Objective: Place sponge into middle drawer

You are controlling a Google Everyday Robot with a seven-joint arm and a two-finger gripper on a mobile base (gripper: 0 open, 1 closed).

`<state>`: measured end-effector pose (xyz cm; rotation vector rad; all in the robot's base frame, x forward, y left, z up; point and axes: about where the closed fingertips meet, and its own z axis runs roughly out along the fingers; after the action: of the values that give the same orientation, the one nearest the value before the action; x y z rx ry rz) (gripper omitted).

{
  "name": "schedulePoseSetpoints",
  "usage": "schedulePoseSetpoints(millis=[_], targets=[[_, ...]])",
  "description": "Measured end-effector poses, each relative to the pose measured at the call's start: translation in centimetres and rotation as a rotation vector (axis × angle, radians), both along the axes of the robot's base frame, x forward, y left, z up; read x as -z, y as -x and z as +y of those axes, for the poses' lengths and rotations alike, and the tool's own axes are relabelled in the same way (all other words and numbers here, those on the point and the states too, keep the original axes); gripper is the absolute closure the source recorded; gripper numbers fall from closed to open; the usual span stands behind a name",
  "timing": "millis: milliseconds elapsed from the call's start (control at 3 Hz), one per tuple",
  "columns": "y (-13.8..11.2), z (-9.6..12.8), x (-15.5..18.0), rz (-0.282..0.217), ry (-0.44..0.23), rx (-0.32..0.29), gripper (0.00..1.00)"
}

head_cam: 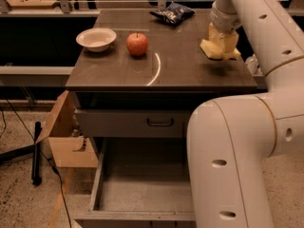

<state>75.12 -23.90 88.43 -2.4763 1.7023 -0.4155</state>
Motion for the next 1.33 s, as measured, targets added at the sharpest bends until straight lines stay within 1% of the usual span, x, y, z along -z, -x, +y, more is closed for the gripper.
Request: schedulePoseSetpoints(millis=[333,667,1000,1333], targets=[[0.8,0.4,-1.5,-0.034,-0.102,0.111,1.0],[0.9,0.4,-1.7,-0.041,-0.092,0.105,1.0],[4.0,1.4,-1.5,0.02,-0.166,0.123,1.0],[8.0,2.7,-1.0,0.077,-0.24,0.155,1.0]])
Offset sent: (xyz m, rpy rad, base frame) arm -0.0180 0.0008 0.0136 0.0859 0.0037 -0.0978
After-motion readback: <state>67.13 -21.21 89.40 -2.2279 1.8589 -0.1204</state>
